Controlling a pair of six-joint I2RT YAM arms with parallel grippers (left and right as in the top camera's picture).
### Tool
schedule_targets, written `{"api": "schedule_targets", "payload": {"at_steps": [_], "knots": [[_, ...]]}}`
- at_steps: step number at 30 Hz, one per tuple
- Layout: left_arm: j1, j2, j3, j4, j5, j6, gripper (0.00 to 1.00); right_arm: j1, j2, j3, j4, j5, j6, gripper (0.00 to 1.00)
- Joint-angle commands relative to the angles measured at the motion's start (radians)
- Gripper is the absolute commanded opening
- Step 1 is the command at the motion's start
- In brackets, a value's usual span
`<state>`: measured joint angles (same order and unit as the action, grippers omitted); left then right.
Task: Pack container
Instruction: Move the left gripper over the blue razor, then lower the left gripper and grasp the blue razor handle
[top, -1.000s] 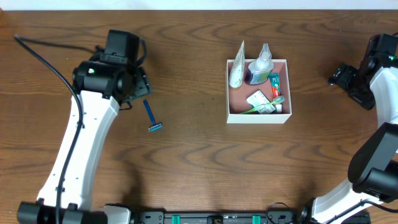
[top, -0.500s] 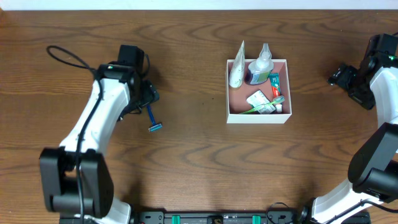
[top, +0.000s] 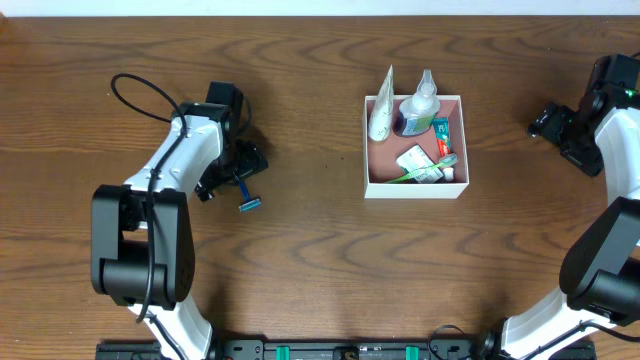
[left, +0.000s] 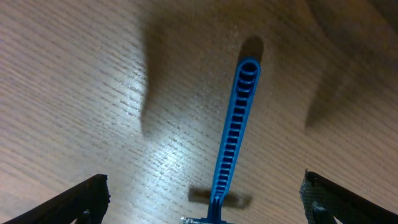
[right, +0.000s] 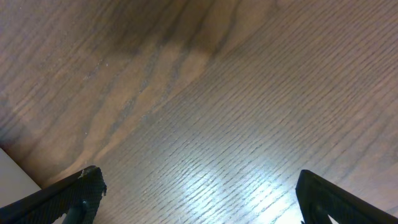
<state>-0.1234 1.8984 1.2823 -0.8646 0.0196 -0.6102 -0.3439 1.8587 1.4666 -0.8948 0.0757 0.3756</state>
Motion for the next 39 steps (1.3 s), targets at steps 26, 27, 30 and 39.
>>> {"api": "schedule_targets", "payload": {"at_steps": [26, 27, 30, 39], "knots": [[0.006, 0.01, -0.085, 0.112, 0.057, 0.041, 0.98, 0.0, 0.009, -0.003, 0.001, 0.002, 0.013, 0.99], [0.006, 0.01, -0.085, 0.112, 0.051, 0.041, 0.98, 0.0, 0.009, -0.003, 0.002, 0.002, 0.013, 0.99], [0.006, 0.01, -0.085, 0.112, 0.04, 0.041, 0.99, 0.0, 0.009, -0.003, 0.002, 0.002, 0.013, 0.99], [0.005, 0.01, -0.088, 0.122, 0.04, 0.045, 0.99, 0.0, 0.009, -0.003, 0.002, 0.002, 0.013, 0.99]]}}
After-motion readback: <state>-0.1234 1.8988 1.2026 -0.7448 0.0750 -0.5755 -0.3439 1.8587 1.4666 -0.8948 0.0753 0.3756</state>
